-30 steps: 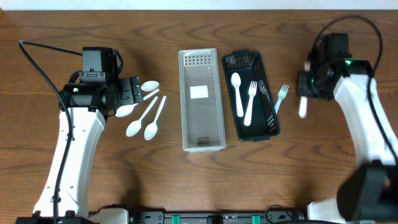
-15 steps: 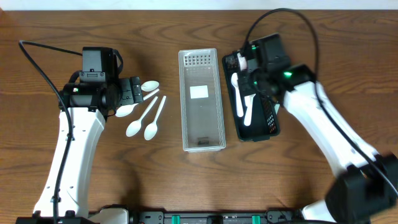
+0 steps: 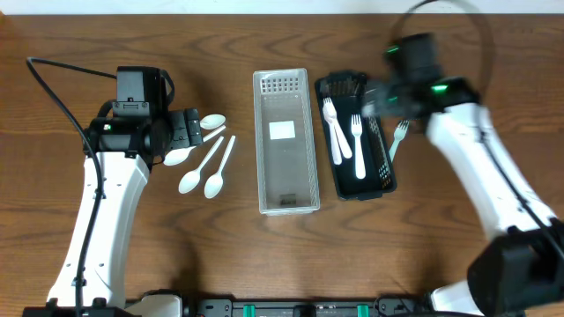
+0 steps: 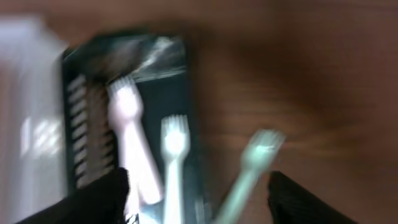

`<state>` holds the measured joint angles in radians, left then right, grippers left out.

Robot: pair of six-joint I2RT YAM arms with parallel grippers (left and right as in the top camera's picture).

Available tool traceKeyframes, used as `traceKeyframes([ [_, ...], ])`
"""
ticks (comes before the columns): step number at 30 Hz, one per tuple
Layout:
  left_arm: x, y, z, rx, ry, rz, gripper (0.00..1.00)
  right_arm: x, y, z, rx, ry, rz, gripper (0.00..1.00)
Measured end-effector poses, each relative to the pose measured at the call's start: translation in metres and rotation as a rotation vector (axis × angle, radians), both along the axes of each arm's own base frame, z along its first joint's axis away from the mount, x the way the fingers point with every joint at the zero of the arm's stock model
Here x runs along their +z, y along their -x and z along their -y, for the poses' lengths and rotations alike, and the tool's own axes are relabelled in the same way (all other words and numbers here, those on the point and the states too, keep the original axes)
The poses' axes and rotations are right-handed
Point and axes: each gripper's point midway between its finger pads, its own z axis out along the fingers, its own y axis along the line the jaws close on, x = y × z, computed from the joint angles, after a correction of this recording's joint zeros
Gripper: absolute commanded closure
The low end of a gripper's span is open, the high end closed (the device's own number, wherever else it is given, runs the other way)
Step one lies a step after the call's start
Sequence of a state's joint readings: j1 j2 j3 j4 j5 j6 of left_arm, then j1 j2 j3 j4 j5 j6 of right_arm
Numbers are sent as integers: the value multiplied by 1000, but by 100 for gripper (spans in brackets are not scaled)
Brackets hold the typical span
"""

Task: Pack container
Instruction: 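Place the fork into the black basket and open the gripper, then grasp the last white fork with the right gripper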

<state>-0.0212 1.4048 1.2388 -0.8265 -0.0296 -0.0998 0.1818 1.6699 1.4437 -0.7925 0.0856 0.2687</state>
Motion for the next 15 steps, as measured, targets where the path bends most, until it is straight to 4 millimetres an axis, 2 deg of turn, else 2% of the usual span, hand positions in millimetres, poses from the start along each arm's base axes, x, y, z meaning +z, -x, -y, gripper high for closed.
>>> traceKeyframes([
  [3, 0, 0, 0, 0, 0, 0, 2, -4, 0, 47, -164, -22, -28, 34],
  [6, 0, 0, 0, 0, 0, 0, 2, -32, 2, 71, -262, -50, -112, 36],
  [10, 0, 0, 0, 0, 0, 0, 2, -84, 2, 67, -294, -84, -245, 36],
  [15, 0, 0, 0, 0, 0, 0, 2, -132, 10, 56, -300, -92, -371, 36],
])
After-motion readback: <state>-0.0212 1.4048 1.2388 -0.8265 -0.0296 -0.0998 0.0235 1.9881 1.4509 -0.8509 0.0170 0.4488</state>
